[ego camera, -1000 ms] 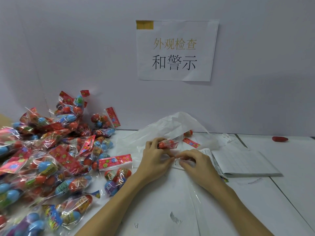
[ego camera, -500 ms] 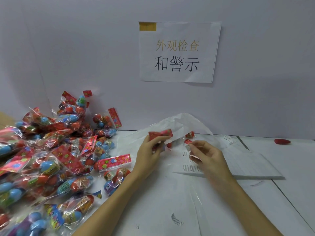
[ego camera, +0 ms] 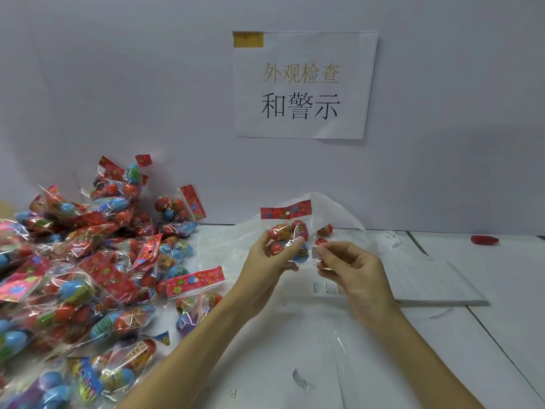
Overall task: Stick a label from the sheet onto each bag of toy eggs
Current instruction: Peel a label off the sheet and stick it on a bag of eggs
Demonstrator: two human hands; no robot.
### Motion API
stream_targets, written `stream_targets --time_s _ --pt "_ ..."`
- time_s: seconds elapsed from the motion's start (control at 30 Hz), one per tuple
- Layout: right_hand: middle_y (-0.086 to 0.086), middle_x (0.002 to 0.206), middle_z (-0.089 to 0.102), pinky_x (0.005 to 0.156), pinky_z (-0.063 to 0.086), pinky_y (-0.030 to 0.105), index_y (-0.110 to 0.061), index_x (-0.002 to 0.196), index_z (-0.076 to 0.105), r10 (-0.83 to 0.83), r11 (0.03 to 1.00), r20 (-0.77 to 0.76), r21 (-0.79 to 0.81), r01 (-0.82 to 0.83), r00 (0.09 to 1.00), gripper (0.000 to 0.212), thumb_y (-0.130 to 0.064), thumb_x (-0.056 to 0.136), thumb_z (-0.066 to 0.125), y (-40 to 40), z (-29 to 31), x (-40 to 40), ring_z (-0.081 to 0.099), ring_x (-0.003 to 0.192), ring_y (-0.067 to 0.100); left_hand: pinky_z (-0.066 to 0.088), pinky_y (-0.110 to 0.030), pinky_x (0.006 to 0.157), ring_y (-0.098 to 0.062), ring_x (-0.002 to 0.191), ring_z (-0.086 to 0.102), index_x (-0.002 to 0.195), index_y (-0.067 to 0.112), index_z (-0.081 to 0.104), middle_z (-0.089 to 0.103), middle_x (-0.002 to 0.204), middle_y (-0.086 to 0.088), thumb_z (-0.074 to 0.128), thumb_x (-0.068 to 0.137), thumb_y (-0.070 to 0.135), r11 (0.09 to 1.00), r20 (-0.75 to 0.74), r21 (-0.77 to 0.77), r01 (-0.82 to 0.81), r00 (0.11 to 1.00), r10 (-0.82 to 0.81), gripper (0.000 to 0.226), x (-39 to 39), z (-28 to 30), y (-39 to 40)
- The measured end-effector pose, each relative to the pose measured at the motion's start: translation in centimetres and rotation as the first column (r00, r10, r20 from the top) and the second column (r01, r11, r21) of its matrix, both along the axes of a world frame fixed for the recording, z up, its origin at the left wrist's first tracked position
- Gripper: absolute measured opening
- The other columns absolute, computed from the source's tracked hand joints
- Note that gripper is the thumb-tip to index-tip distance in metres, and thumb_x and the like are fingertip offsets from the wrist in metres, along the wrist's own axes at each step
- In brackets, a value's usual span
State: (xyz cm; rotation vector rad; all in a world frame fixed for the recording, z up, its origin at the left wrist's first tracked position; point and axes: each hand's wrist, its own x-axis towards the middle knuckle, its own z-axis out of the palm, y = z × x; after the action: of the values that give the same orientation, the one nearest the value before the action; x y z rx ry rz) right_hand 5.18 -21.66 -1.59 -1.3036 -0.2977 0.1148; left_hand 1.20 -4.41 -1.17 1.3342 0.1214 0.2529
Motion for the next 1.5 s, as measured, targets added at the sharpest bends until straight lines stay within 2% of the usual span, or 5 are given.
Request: stream_targets --time_s 0.43,0.83,1.1,1.3,1.5 --pt "-0.004 0.082 0.075 0.054 0.052 0.02 -0.021 0.095 0.077 -0.064 0.964 0.257 -0.235 0.127 0.964 0.005 -0.022 0.091 0.078 -0.1 -0.3 -0.2 0.062 0.059 0.006 0.062 -0.03 0.077 -0.025 0.104 0.076 0.135 0.016 0.059 0.078 0.113 -0.003 0.059 0.104 0.01 0.987 -0.014 -0.085 0.136 0.99 -0.138 0.032 -0.3 -0.1 -0.8" --pt "-0.009 0.08 0.073 0.051 0.053 0.021 -0.024 0.094 0.075 -0.04 0.955 0.33 -0.263 0.133 0.943 0.008 -0.028 0.088 0.08 0.1 -0.5 -0.2 0.065 0.065 0.008 0.061 -0.027 0.08 -0.019 0.11 0.074 0.134 0.028 0.059 0.076 0.12 0.006 0.081 0.082 0.033 0.992 0.029 0.006 0.126 0.992 -0.126 0.056 -0.4 0.0 -0.8" --pt "0.001 0.081 0.067 0.056 0.05 0.014 -0.03 0.135 0.043 -0.187 0.816 0.264 -0.494 0.299 0.946 0.071 -0.062 0.076 0.066 0.2 -0.5 -0.1 0.067 0.071 0.016 0.061 -0.025 0.08 -0.022 0.106 0.076 0.13 0.03 0.057 0.078 0.113 0.006 0.084 0.077 0.03 0.996 0.042 -0.009 0.092 0.995 -0.092 0.06 -0.4 -0.1 -0.6" --pt "0.006 0.07 0.068 0.05 0.051 0.025 -0.015 0.12 0.067 0.063 0.973 0.035 -0.224 -0.053 0.997 0.043 -0.046 0.091 0.067 0.6 -0.1 -0.6 0.063 0.056 0.018 0.053 -0.027 0.1 -0.018 0.118 0.07 0.136 0.017 0.061 0.075 0.124 -0.002 0.081 0.086 0.024 0.992 0.021 0.02 0.122 0.992 -0.122 0.055 -0.6 -0.1 -0.7" --pt "0.006 0.061 0.063 0.046 0.043 0.021 -0.012 0.101 0.073 0.033 0.98 0.039 -0.197 -0.025 0.999 0.026 -0.031 0.086 0.082 -0.2 0.0 0.0 0.051 0.05 0.016 0.057 -0.028 0.083 -0.02 0.105 0.074 0.128 0.023 0.066 0.079 0.112 -0.003 0.083 0.073 0.043 0.999 0.005 -0.04 -0.017 1.0 0.018 0.061 -0.4 0.9 0.2"
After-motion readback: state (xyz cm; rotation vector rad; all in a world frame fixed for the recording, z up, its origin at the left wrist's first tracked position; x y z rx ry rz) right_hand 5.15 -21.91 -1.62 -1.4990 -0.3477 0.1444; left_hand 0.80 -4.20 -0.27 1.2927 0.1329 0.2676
